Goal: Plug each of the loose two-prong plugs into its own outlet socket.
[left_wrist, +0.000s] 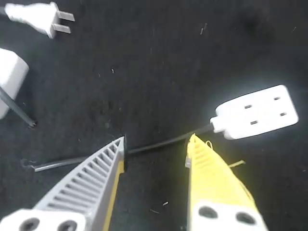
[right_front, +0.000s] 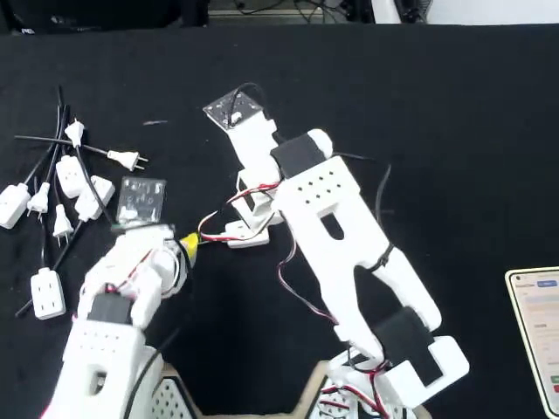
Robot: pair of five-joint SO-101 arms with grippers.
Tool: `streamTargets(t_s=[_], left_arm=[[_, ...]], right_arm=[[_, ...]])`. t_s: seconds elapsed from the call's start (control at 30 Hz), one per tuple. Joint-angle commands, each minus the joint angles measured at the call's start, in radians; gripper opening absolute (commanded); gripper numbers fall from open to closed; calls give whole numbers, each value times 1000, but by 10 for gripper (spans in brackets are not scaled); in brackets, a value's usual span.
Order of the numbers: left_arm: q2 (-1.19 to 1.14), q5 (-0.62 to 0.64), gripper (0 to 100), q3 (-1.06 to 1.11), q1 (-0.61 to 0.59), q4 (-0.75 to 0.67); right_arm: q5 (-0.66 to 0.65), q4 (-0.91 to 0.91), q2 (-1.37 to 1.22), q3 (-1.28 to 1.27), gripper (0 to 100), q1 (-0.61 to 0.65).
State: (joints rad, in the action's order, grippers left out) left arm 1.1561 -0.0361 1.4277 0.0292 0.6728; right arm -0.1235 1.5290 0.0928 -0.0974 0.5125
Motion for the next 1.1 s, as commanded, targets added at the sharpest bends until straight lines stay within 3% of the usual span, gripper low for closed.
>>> streamTargets(t_s=[0.0, 0.23, 0.63, 0.9, 1.07], left_arm=[[-212, 0, 216, -119, 8, -86], [-535, 0, 216, -282, 8, -114], [-918, -6, 216, -530, 31, -106], [-901, -11, 216, -584, 288, 195], [-838, -117, 216, -581, 377, 344]], right_arm=[[-8, 6, 4, 53, 10, -20], [-20, 6, 13, -27, 10, -107], [-301, 101, 15, -102, 10, -437], [-416, 124, 104, -101, 10, -532], [-417, 143, 180, -122, 10, -514]])
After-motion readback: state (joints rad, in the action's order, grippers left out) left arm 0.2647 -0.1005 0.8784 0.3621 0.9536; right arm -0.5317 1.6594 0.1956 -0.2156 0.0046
